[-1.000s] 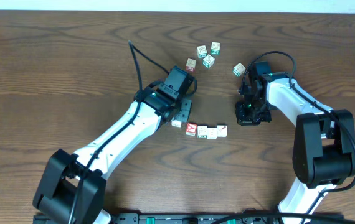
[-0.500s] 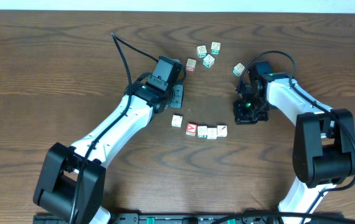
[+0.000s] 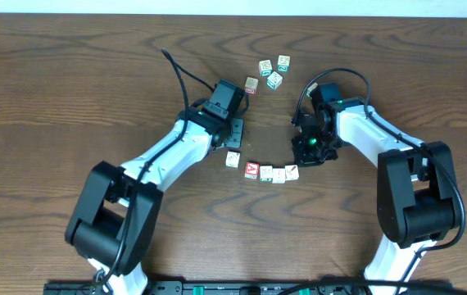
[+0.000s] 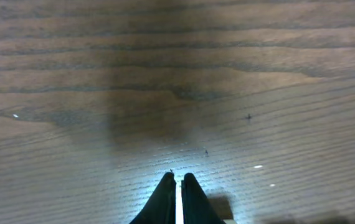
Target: Lift 5 blocks
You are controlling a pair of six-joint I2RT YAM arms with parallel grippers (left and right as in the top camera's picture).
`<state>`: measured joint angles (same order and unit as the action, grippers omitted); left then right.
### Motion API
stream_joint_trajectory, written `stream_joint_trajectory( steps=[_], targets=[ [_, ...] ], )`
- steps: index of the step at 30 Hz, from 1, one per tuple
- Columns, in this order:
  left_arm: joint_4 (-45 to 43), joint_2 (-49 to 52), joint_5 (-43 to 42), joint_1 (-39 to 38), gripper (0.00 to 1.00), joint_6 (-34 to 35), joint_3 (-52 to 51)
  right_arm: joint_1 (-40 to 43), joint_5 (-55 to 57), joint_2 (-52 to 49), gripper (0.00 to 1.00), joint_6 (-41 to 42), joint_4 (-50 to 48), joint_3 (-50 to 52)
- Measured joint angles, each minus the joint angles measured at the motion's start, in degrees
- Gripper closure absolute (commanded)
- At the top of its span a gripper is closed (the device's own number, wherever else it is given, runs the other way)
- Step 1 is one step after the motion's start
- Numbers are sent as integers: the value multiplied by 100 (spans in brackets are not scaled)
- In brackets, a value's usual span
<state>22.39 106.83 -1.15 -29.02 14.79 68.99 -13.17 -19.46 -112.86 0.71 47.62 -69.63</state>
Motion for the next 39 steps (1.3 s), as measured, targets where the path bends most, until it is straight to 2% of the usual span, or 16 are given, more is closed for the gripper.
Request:
stream_joint_trajectory(
  steps=[24, 39],
  targets=[
    [-306, 31, 0, -2, 93, 0, 0, -11, -7, 0, 99, -136, -201, 0],
    [-321, 525, 0, -188, 93, 2, -9, -11, -4, 0, 99, -157, -251, -7]
  ],
)
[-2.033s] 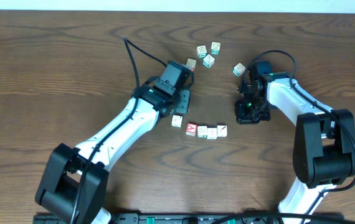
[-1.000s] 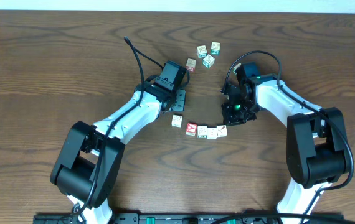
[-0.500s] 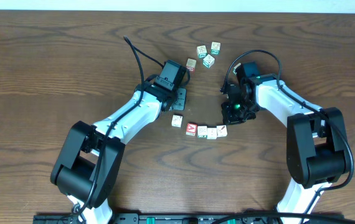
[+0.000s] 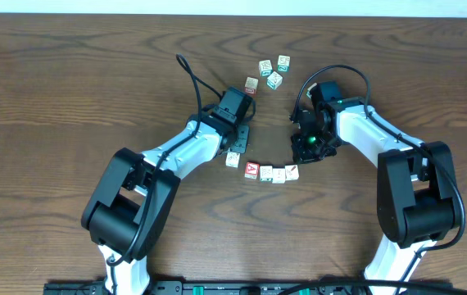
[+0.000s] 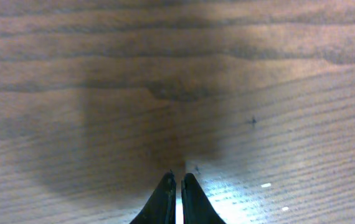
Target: Lift 5 blocks
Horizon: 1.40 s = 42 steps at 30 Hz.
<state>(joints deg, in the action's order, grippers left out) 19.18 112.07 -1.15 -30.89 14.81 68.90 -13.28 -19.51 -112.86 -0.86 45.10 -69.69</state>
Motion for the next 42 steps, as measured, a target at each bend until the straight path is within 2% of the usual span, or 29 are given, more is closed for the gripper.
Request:
stream_joint_trajectory(
  steps=[33, 42],
  targets=[
    [-39, -85, 2, -125, 93, 173, -282, -15, 144, -2, 99, 83, 627, -26],
    [-37, -85, 2, -127, 93, 192, -282, -251, 142, -2, 99, 85, 675, -26]
  ],
)
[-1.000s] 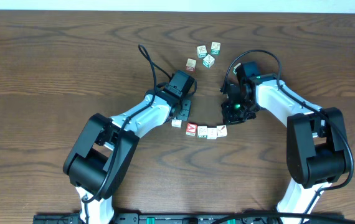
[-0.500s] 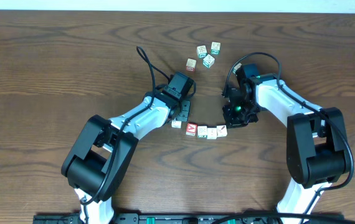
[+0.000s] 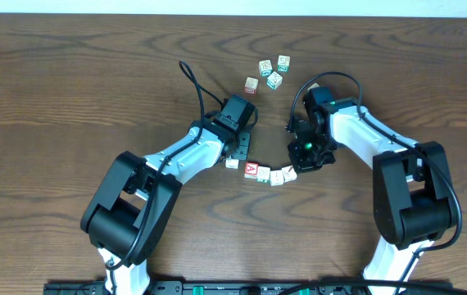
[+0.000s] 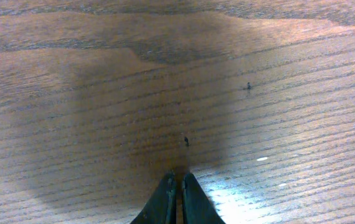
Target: Lift 5 blocks
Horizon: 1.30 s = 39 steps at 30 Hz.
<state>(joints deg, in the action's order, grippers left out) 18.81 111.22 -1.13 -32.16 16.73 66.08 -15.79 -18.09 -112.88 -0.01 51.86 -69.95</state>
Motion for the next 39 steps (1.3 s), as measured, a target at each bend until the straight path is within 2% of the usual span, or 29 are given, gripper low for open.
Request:
stream_joint_trajectory(
  steps=[39],
  targets=[
    [323, -48, 192, -269, 93, 46, 0, -52, 372, 7, 99, 533, 96, -9]
  ],
)
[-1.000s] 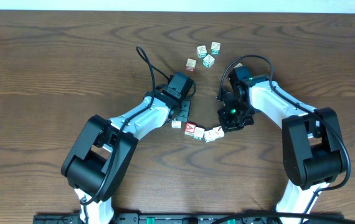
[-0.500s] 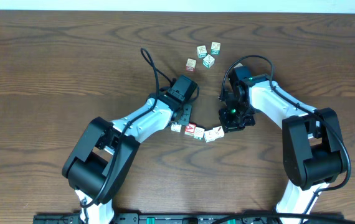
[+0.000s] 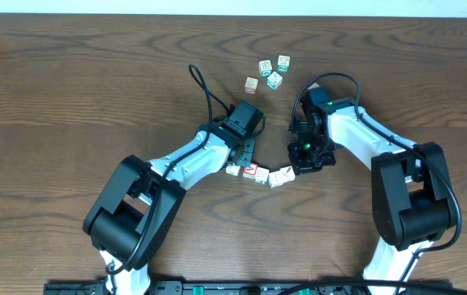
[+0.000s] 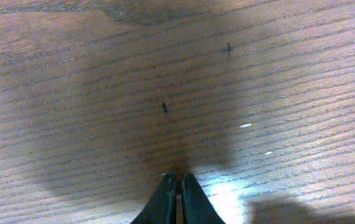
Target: Lift 5 blocks
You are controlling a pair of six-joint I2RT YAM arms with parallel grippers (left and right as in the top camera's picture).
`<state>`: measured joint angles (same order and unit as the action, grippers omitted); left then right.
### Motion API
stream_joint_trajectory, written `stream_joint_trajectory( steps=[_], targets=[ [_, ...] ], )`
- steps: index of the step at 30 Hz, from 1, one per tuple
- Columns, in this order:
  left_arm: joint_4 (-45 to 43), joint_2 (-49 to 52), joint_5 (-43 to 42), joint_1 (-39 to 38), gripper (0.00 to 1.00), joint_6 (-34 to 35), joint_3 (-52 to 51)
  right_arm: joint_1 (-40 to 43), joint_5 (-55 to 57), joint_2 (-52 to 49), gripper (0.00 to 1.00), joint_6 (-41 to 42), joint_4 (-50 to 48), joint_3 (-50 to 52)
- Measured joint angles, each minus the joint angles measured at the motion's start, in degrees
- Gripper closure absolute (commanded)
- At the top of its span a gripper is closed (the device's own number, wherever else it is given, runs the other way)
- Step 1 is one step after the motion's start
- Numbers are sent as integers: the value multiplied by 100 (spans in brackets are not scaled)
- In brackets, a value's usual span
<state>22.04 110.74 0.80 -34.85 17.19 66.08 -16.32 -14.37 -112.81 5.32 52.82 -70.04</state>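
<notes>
A curved row of several small picture blocks lies mid-table, from the leftmost block (image 3: 233,170) past the red-marked block (image 3: 251,172) to the rightmost block (image 3: 287,172). My left gripper (image 3: 246,148) hovers just behind the row's left end. In the left wrist view its gripper (image 4: 177,178) is shut with nothing between the fingers, and only bare wood shows. My right gripper (image 3: 307,154) points down at the row's right end, its jaws hidden by the wrist. Further blocks sit at the back: a brown one (image 3: 252,84) and green-marked ones (image 3: 274,79).
Two more blocks (image 3: 265,66) (image 3: 283,61) lie at the far back of the wooden table (image 3: 70,98). Black cables loop off both wrists. The two arms stand close together over the middle, with the row of blocks between them.
My left gripper has shifted slightly right and toward the row of blocks. The leftmost block now lies a little nearer the front, closer to its neighbours. The right gripper has hardly moved.
My left gripper stood shut behind and left of the row, the right gripper apart from its right end. The left then moved rightward at each moment. The right came up against the row's right end, and the row now lies tighter.
</notes>
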Motion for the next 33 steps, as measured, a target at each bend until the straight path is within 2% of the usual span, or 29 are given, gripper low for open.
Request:
stream_joint_trajectory(
  steps=[5, 12, 18, 33],
  targets=[
    [109, -17, 0, 304, 93, -140, 0, 0, 2, 0, 99, 11, 0, 0],
    [793, -114, 48, 852, 93, -358, 0, 0, 2, 0, 99, 11, -9, 0],
    [1154, -146, 61, 695, 93, -566, 0, 0, 4, 2, 99, 11, -11, 4],
    [1185, -157, -387, 457, 93, -669, -2, 0, -44, 7, 99, 11, -11, 13]
  ],
)
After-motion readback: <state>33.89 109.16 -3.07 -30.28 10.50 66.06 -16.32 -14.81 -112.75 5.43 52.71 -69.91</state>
